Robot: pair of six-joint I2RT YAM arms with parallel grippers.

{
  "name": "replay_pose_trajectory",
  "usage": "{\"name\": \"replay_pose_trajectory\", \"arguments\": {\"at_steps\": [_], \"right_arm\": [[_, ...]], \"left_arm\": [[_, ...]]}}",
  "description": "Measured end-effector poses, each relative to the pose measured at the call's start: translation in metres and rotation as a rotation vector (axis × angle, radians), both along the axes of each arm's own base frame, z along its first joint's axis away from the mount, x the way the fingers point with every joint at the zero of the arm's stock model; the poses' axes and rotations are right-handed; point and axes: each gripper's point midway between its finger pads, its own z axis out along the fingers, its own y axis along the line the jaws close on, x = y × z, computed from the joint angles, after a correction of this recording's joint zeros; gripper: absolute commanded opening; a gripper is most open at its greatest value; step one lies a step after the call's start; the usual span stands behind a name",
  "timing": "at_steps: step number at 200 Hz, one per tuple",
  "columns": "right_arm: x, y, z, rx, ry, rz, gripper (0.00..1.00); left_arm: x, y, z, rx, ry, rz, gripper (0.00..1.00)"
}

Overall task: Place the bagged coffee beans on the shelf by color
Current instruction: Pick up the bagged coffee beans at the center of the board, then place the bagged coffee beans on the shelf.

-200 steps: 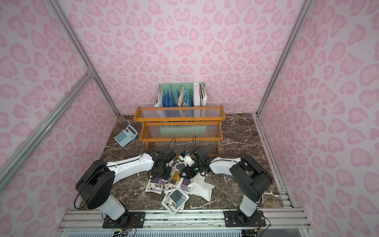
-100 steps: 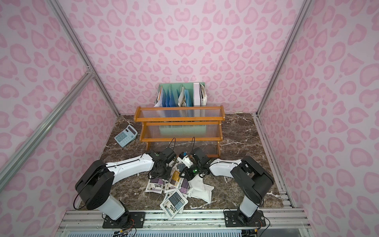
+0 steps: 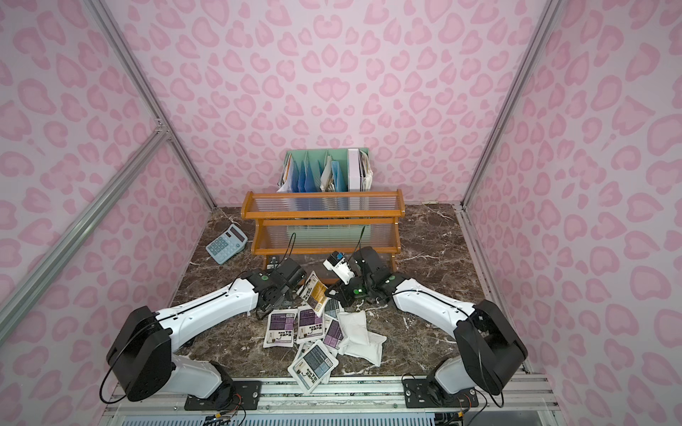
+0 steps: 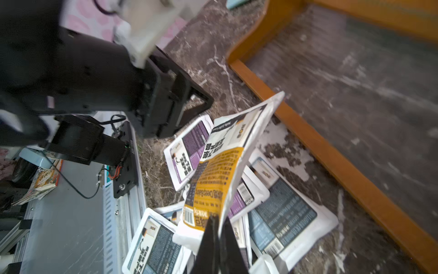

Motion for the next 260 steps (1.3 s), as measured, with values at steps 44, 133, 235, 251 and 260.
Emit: {"name": "replay_pose_trajectory", "arguments": {"at_steps": [44,133,235,251,260], "right_arm": [[0.014,0.007,0.087,0.130,-0.151,-0.006,0.00],[0.105,-0.048,0.152,0.206,-0.215,-0.353,0.00],[0.159,-0.111,0.155,0.200,-0.154,-0.579,0.00],[0.164,-0.116,0.158,0.196,-0.151,-0.599,0.00],[0.167,-0.119,0.161,0.200,-0.144,-0.610,0.00]], "left_arm": [[-0.009,0.019,0.015,-0.033,-0.066,0.060,0.63],[-0.018,0.027,0.012,-0.037,-0.052,0.083,0.64],[-0.011,0.010,0.006,-0.070,-0.017,0.030,0.64],[-0.012,0.011,0.003,-0.070,-0.012,0.029,0.64],[-0.012,0.011,0.002,-0.070,-0.010,0.029,0.64]]}}
